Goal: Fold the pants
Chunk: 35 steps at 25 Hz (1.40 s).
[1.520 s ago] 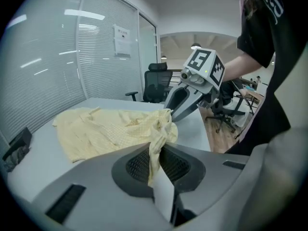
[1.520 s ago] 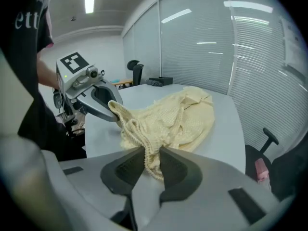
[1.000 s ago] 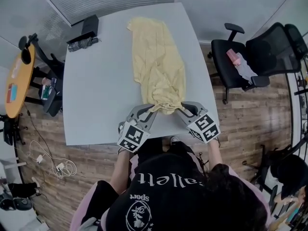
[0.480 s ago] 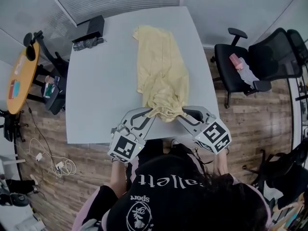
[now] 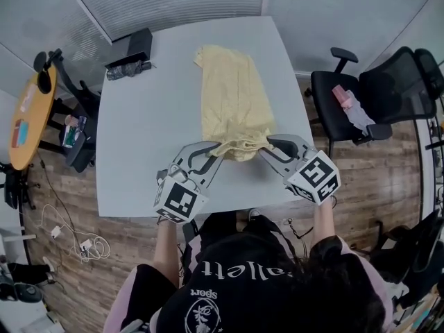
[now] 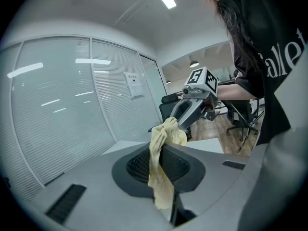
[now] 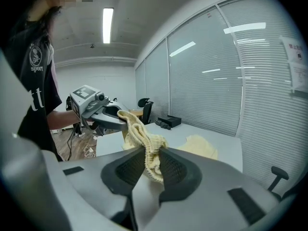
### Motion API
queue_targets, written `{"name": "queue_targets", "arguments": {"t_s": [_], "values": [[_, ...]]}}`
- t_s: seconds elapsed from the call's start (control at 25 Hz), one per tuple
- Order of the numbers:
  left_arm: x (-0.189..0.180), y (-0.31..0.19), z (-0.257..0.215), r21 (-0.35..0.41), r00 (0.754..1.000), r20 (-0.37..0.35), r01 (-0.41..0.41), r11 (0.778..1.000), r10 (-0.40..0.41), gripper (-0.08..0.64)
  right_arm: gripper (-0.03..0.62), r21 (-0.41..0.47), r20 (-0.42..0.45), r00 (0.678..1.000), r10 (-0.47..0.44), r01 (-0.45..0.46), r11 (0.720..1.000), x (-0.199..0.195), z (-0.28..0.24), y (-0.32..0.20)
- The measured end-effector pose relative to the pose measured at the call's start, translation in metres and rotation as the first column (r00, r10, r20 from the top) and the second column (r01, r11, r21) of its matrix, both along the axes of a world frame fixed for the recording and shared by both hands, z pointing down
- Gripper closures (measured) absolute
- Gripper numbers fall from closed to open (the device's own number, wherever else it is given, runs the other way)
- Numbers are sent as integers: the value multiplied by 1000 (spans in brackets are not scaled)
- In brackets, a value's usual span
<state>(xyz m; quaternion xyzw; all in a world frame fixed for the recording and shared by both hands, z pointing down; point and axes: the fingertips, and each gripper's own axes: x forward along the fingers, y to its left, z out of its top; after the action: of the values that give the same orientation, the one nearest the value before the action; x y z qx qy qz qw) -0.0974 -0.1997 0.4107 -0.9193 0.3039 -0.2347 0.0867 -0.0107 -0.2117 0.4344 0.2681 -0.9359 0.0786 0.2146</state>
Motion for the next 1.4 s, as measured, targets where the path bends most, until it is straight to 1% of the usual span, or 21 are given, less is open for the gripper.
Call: {"name": "queue_targets", "arguments": {"t_s": [0.12,0.32,0.4,0.52,0.68,0.8,0.88,0.92,1.12,1.24,1.28,1.32,1.36,1.4], "values": [[-1,-30,-4,23,1000,4,5,1000,-5,508,499,13,5,1000,8,-8,1000,-2,-2,-34],[-8,-90,2,35,1000,-11,2,999,-1,508,498,36,-29,999,18,-16,999,-7,4,-97],[-12,-118,9,42,1000,16,3,999,-3,508,498,42,-44,999,21,-19,999,-11,11,-126],[-20,-160,22,54,997,82,-1,999,-4,508,499,43,-86,996,27,-23,999,-20,27,-166],[-28,-211,51,20,994,110,13,1000,-16,508,497,23,-126,991,44,-41,999,-28,60,-212],[-34,-243,85,-46,995,74,64,997,-61,508,497,13,-154,985,73,-72,997,-31,90,-239],[-37,-256,111,-108,993,46,116,987,-112,508,497,3,-179,979,97,-98,995,-33,115,-249],[-38,-258,125,-138,990,44,138,981,-133,506,497,-8,-192,975,109,-112,994,-34,129,-251],[-39,-257,189,-252,977,104,206,946,-185,506,494,-58,-260,953,155,-176,983,-32,188,-246],[-41,-255,208,-313,971,88,238,919,-221,503,474,-55,-288,941,177,-201,978,-32,205,-239],[-41,-254,212,-334,969,79,247,910,-234,466,465,-56,-296,938,182,-207,977,-31,208,-236],[-41,-252,215,-350,967,69,254,902,-245,388,449,-57,-304,934,185,-212,976,-30,210,-233],[-42,-251,217,-362,965,59,261,895,-257,329,426,-61,-309,932,187,-216,975,-27,211,-229],[-44,-249,218,-371,962,50,268,889,-269,322,405,-66,-309,932,189,-219,973,-26,211,-226]]}}
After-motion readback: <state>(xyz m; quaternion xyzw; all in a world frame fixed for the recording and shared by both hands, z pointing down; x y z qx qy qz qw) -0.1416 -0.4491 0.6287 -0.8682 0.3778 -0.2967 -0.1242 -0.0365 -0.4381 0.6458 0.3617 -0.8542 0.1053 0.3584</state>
